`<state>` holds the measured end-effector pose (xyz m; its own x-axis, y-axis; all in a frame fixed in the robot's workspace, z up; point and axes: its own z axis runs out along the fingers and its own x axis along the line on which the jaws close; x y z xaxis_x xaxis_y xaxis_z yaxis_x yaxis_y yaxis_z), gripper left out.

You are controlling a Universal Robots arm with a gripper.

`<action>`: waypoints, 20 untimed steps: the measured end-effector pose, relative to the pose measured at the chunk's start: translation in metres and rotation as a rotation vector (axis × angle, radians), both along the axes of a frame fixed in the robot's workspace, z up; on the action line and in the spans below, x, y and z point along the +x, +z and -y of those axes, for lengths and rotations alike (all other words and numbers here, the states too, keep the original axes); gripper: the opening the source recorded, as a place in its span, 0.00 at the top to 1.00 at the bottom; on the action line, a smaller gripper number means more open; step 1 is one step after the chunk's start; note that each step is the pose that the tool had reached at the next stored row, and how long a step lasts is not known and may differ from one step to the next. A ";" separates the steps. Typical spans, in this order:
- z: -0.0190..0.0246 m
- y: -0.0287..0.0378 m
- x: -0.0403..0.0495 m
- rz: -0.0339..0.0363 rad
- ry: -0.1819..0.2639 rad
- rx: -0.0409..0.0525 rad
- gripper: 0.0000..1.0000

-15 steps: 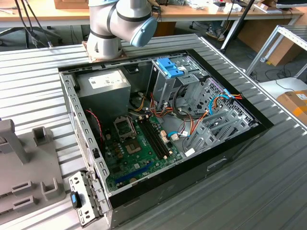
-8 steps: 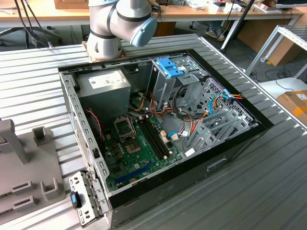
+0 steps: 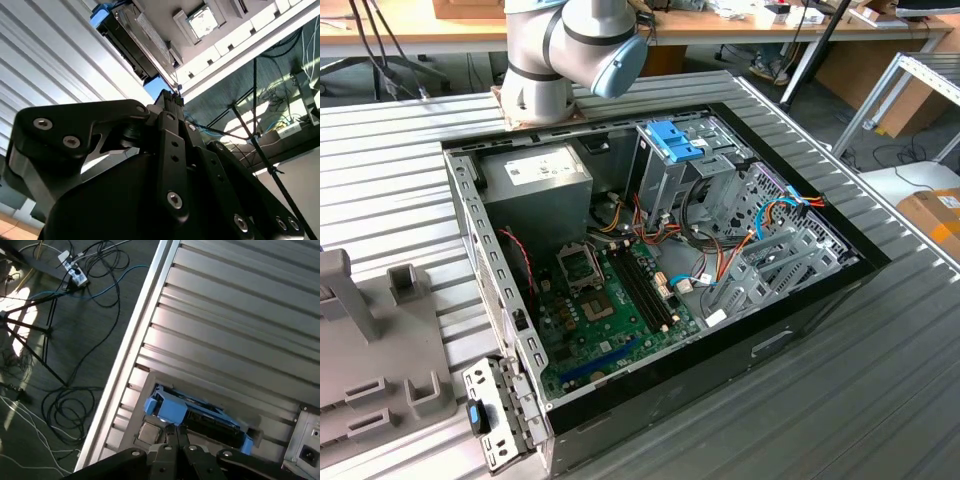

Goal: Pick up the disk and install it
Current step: 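Pick up the disk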

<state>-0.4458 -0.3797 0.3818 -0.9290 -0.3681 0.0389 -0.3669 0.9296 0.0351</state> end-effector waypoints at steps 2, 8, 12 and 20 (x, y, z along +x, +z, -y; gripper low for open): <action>0.0000 0.0000 0.0000 0.0000 0.029 0.0000 0.89; 0.0000 -0.0001 0.0000 0.0000 0.180 0.0000 0.89; 0.0000 -0.0002 0.0000 0.0000 0.290 0.0000 0.89; 0.0000 -0.0004 0.0000 0.0000 0.449 0.0000 0.89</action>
